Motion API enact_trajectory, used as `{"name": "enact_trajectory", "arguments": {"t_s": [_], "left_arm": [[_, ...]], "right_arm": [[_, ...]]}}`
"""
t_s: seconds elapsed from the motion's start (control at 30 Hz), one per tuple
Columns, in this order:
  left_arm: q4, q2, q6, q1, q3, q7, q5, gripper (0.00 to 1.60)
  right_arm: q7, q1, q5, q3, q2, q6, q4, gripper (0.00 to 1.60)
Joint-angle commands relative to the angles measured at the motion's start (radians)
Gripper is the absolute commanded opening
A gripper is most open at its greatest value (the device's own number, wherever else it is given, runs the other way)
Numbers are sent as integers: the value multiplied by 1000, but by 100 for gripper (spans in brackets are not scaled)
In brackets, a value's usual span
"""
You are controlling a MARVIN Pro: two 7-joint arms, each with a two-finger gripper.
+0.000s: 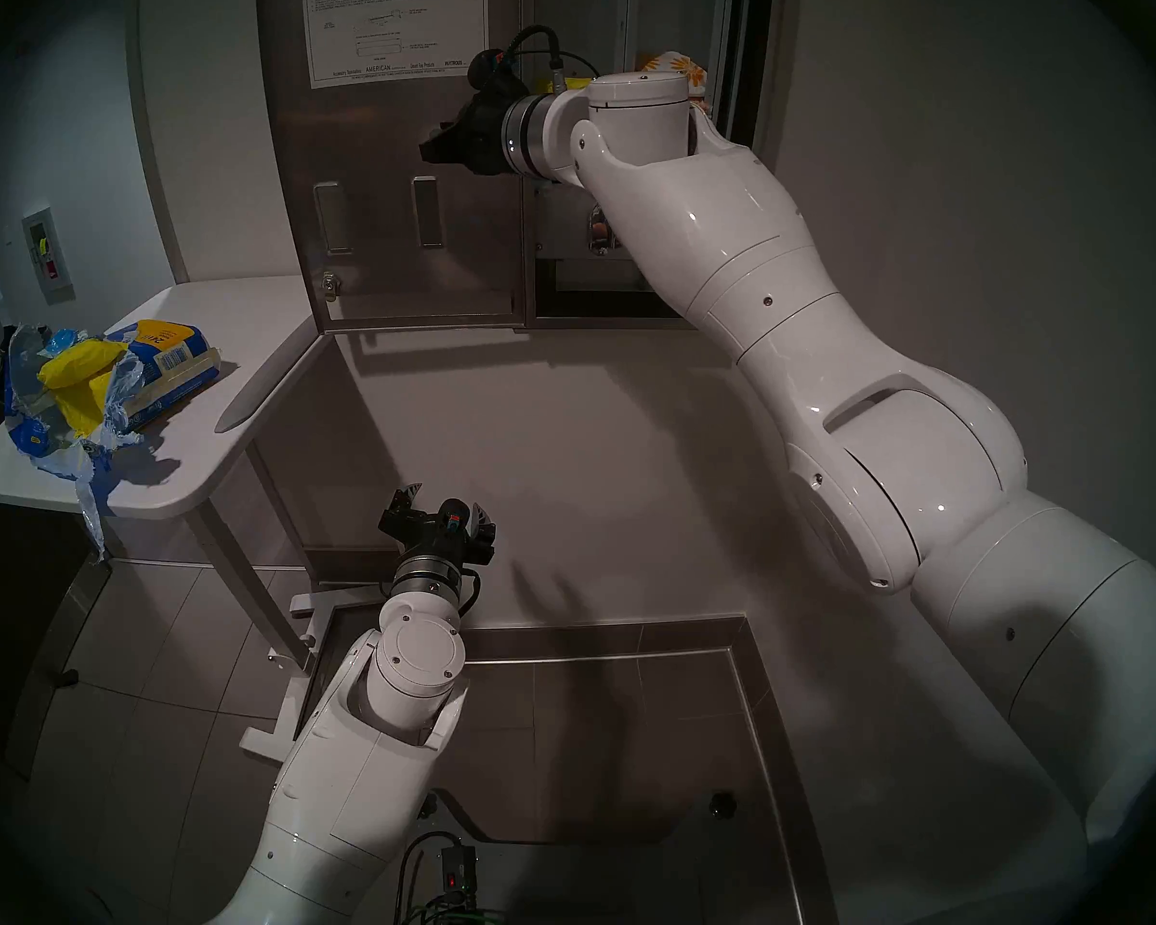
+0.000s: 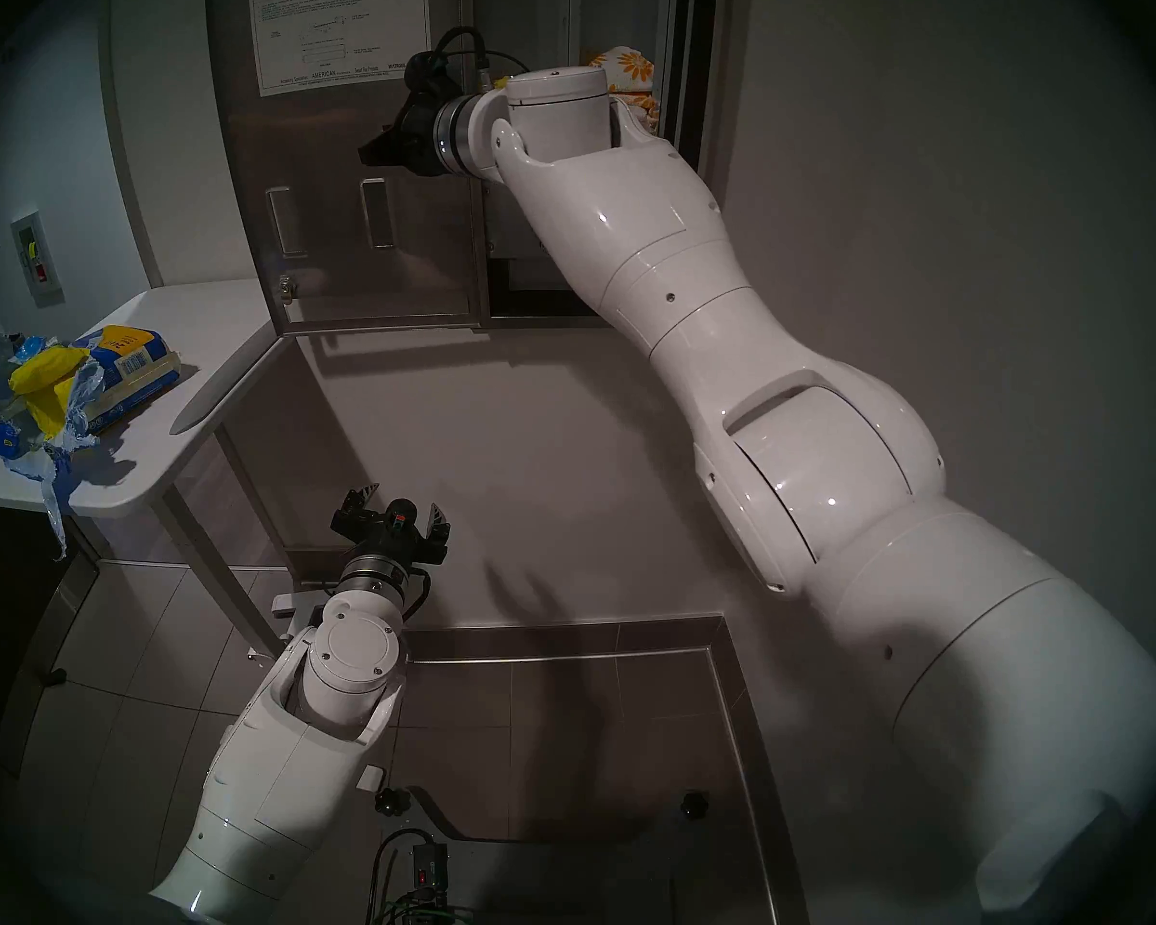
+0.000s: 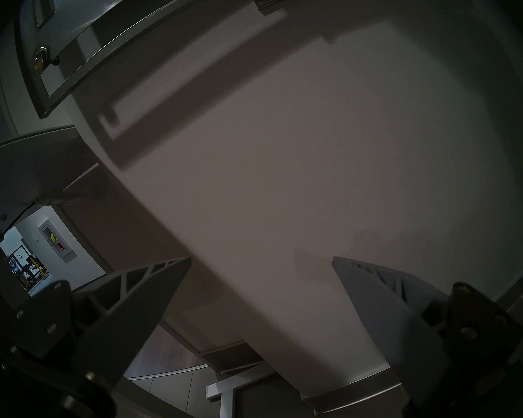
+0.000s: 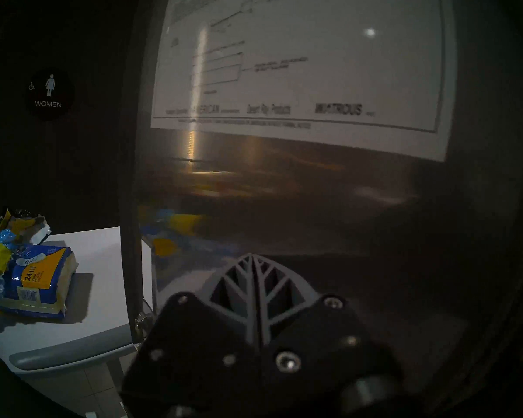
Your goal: Open the dispenser door, put the pads inside, close the door
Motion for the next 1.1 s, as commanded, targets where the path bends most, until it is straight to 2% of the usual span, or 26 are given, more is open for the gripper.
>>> {"name": "enact_trajectory", "arguments": {"t_s": [0.0,0.07,0.17,0.2,0.27,0.47,0.6,0.63,0.73,0.93,1.0,1.07], "left_arm": [[-33,0,-8,-25,-3,2,2,160],[-33,0,-8,-25,-3,2,2,160],[-32,0,-8,-25,-3,2,2,160],[-31,-1,-8,-25,-2,3,2,160],[-31,-1,-8,-25,-2,3,2,160],[-27,-1,-8,-25,-2,3,2,160],[-27,-1,-8,-25,-2,4,2,160],[-26,-1,-8,-25,-2,4,2,160],[-26,-1,-8,-25,-2,4,2,160],[-25,-1,-8,-26,-2,4,2,160],[-26,-1,-8,-26,-2,4,2,160],[-26,-1,-8,-26,-2,4,2,160]], "right_arm": [[-42,48,-34,9,5,-44,7,0],[-39,44,-34,10,12,-41,-2,0],[4,29,-41,-2,65,-20,-63,0],[31,17,-41,-1,106,-9,-109,0],[43,11,-40,7,125,-1,-130,0],[76,-35,-68,94,164,40,-165,0],[119,-72,-77,137,227,77,-211,0],[123,-79,-86,162,221,84,-211,0],[166,-96,-80,190,273,105,-266,0],[244,-133,-86,269,312,147,-350,0],[277,-148,-78,271,354,165,-394,0],[291,-147,-85,290,342,170,-381,0]]}}
